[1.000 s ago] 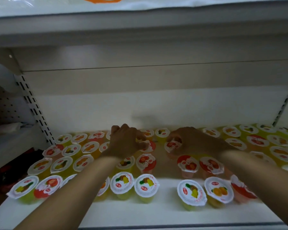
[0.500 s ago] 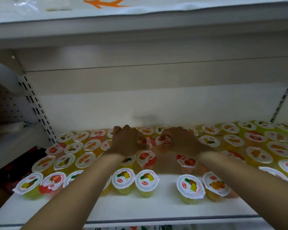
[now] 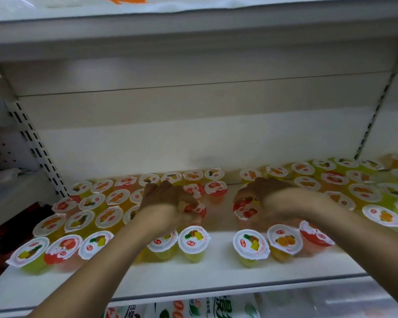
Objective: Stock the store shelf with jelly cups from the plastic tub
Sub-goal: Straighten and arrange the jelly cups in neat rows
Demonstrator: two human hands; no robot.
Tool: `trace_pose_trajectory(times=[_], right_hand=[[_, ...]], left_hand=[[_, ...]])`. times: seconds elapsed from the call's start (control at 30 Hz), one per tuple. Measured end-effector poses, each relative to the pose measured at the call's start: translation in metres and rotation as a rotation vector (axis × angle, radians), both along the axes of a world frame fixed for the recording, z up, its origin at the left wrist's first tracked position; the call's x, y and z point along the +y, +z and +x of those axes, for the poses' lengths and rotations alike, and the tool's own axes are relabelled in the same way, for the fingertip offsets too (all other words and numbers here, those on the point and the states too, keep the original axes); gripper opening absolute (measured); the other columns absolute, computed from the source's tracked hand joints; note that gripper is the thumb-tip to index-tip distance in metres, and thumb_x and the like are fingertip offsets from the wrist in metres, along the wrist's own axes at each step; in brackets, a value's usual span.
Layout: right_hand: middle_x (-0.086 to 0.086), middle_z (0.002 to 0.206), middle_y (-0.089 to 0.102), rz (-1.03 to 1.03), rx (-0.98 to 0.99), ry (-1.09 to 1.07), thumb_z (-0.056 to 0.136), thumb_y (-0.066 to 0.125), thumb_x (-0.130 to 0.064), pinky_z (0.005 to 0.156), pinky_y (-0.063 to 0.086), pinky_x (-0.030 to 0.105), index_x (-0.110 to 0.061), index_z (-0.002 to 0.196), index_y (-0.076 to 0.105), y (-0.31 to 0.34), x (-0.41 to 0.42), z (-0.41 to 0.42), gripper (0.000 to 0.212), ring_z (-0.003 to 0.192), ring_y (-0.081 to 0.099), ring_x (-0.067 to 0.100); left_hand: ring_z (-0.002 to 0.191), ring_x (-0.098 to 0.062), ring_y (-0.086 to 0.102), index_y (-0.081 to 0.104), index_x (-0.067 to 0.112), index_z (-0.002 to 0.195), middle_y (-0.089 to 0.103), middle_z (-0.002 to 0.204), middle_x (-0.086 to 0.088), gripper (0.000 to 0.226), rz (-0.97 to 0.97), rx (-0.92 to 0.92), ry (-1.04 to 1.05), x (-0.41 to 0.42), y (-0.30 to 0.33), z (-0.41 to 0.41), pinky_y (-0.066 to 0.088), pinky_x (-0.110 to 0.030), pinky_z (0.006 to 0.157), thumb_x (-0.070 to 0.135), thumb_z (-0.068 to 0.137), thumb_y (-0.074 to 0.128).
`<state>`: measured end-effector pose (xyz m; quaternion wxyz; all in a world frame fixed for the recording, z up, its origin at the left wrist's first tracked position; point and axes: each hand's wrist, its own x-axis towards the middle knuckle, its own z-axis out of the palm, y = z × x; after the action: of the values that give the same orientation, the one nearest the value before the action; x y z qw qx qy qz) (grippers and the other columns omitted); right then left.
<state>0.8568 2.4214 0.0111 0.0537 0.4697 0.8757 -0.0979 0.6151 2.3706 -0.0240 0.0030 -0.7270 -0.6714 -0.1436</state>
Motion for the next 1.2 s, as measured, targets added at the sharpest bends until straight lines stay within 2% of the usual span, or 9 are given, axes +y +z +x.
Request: trace_pose_trajectory(times=[0.17, 0.27, 0.5, 0.67, 0.87, 0.97, 1.07, 1.13, 1.2], right_hand=[[-0.016, 0.105, 0.059, 0.002, 0.141, 0.020, 0.081, 0.068, -0.044, 0.070, 0.047, 0.016, -0.041, 0.116, 0.058, -0.008, -0.005, -0.012, 0.037, 0.092, 0.057, 0.008], [-0.012, 0.117, 0.063, 0.006, 0.233, 0.059, 0.081, 0.068, -0.045, 0.086, 0.053, 0.028, -0.037, 0.119, 0.060, -0.019, -0.005, -0.024, 0.040, 0.101, 0.061, 0.011], [-0.011, 0.108, 0.064, 0.087, 0.338, 0.016, 0.079, 0.065, -0.055, 0.079, 0.053, 0.026, -0.035, 0.112, 0.064, -0.033, -0.010, -0.040, 0.039, 0.093, 0.062, 0.011], [-0.006, 0.114, 0.063, 0.123, 0.383, 0.026, 0.083, 0.064, -0.049, 0.076, 0.049, 0.024, -0.032, 0.118, 0.063, -0.036, -0.018, -0.040, 0.039, 0.093, 0.060, 0.013], [-0.008, 0.115, 0.066, 0.159, 0.394, 0.047, 0.079, 0.055, -0.066, 0.086, 0.053, 0.036, -0.036, 0.118, 0.061, -0.022, -0.034, -0.021, 0.050, 0.100, 0.063, 0.012], [-0.021, 0.128, 0.058, 0.047, 0.278, 0.106, 0.068, 0.061, -0.075, 0.098, 0.044, 0.034, -0.045, 0.130, 0.051, -0.009, -0.050, 0.003, 0.070, 0.118, 0.052, 0.005], [-0.019, 0.128, 0.050, 0.140, 0.020, 0.125, 0.064, 0.067, -0.070, 0.096, 0.033, 0.033, -0.057, 0.137, 0.026, -0.011, -0.068, 0.015, 0.084, 0.117, 0.038, 0.011], [-0.014, 0.127, 0.050, 0.237, -0.032, 0.104, 0.071, 0.069, -0.058, 0.088, 0.027, 0.028, -0.053, 0.138, 0.023, -0.019, -0.074, 0.013, 0.081, 0.112, 0.036, 0.013], [-0.011, 0.124, 0.054, 0.325, -0.011, 0.096, 0.078, 0.065, -0.049, 0.085, 0.024, 0.027, -0.044, 0.135, 0.032, -0.027, -0.077, 0.008, 0.066, 0.113, 0.039, 0.015]], left_hand=[[0.125, -0.007, 0.038, 0.063, 0.047, 0.109, 0.054, 0.127, 0.022, 0.034, -0.028, 0.038, -0.003, -0.005, 0.000, 0.001, 0.016, -0.032, 0.106, 0.058, 0.077, 0.065], [0.123, -0.008, 0.041, 0.065, 0.045, 0.108, 0.056, 0.124, 0.021, 0.034, -0.028, 0.025, 0.001, -0.005, -0.001, 0.003, 0.018, -0.033, 0.106, 0.058, 0.076, 0.066], [0.120, -0.010, 0.044, 0.068, 0.043, 0.103, 0.059, 0.119, 0.019, 0.032, -0.023, 0.002, 0.016, -0.008, 0.000, 0.005, 0.022, -0.035, 0.103, 0.058, 0.075, 0.067], [0.118, -0.011, 0.046, 0.069, 0.043, 0.102, 0.060, 0.119, 0.018, 0.030, -0.035, -0.014, 0.020, -0.009, 0.001, 0.006, 0.022, -0.035, 0.102, 0.057, 0.076, 0.067], [0.114, -0.010, 0.052, 0.069, 0.041, 0.107, 0.061, 0.120, 0.021, 0.030, 0.091, -0.173, 0.024, -0.030, 0.000, 0.009, 0.030, -0.040, 0.103, 0.057, 0.089, 0.051], [0.108, -0.001, 0.048, 0.068, 0.044, 0.106, 0.062, 0.109, 0.027, 0.042, 0.182, -0.171, -0.047, -0.054, -0.008, 0.011, 0.025, -0.034, 0.095, 0.070, 0.084, 0.043], [0.111, 0.003, 0.039, 0.065, 0.047, 0.107, 0.055, 0.112, 0.032, 0.064, 0.200, -0.077, -0.136, -0.069, -0.019, 0.007, 0.019, -0.032, 0.090, 0.085, 0.067, 0.033], [0.114, 0.001, 0.039, 0.065, 0.046, 0.109, 0.056, 0.113, 0.031, 0.067, 0.187, -0.049, -0.180, -0.072, -0.025, 0.002, 0.017, -0.032, 0.092, 0.086, 0.060, 0.043], [0.113, -0.005, 0.044, 0.067, 0.043, 0.106, 0.060, 0.111, 0.026, 0.059, 0.185, -0.023, -0.213, -0.073, -0.028, 0.000, 0.016, -0.033, 0.092, 0.076, 0.058, 0.062]])
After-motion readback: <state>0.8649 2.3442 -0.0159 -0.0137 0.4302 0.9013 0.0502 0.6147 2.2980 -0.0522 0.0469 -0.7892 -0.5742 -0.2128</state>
